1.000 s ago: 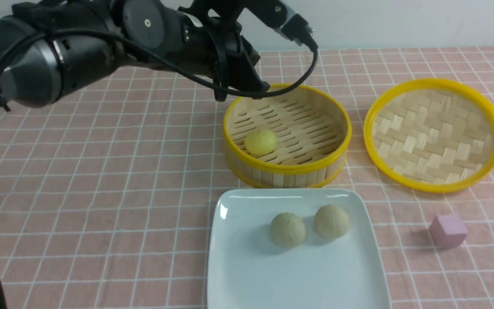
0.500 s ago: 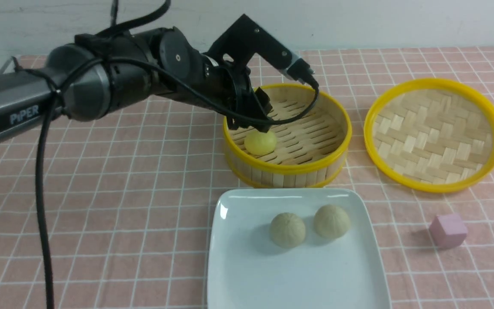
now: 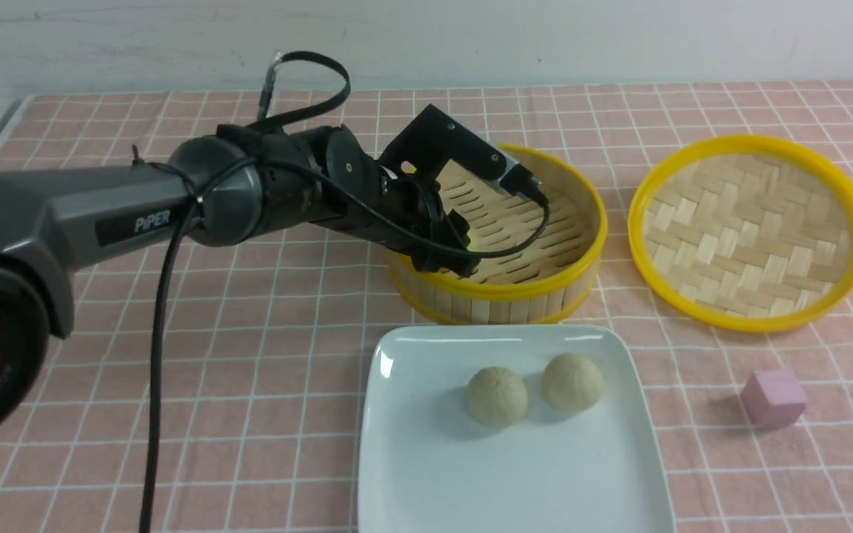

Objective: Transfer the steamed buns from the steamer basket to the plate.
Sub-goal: Use the left arm to grab the steamed stuffed bun that is closest to it

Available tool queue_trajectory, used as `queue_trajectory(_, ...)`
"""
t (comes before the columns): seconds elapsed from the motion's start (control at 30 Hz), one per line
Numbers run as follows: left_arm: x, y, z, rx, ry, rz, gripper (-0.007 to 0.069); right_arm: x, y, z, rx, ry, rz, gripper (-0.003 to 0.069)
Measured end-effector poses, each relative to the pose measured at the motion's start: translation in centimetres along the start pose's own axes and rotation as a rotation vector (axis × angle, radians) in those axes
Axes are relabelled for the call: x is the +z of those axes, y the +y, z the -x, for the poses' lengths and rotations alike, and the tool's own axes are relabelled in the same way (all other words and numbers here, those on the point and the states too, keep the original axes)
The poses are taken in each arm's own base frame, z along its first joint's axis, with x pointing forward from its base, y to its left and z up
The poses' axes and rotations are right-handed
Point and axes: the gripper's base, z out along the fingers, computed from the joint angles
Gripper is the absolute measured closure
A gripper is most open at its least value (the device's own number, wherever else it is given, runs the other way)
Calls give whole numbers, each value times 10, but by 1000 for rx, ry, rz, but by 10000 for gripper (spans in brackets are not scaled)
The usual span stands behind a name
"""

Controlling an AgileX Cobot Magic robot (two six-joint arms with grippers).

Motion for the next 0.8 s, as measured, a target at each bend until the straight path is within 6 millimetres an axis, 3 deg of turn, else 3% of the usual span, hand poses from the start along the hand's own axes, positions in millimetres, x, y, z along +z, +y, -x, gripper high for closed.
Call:
queue_trajectory(0.4, 19, 4, -8, -8, -33, 59, 267, 0, 0, 0, 0, 0, 0, 414)
queue_trajectory(0.5, 23, 4, -10, -11, -32, 63, 398, 0, 0, 0, 0, 0, 0, 414)
queue_trajectory(0.53, 23, 4, -10, -11, -32, 63, 398, 0, 0, 0, 0, 0, 0, 414)
queue_trajectory(0.63, 23, 4, -9, -12, -35, 62, 571, 0, 0, 0, 0, 1, 0, 414)
queue_trajectory(0.7, 21, 4, -7, -13, -36, 60, 591, 0, 0, 0, 0, 1, 0, 414)
queue_trajectory(0.8, 3, 5, 5, -10, -55, 49, 601, 0, 0, 0, 0, 1, 0, 414)
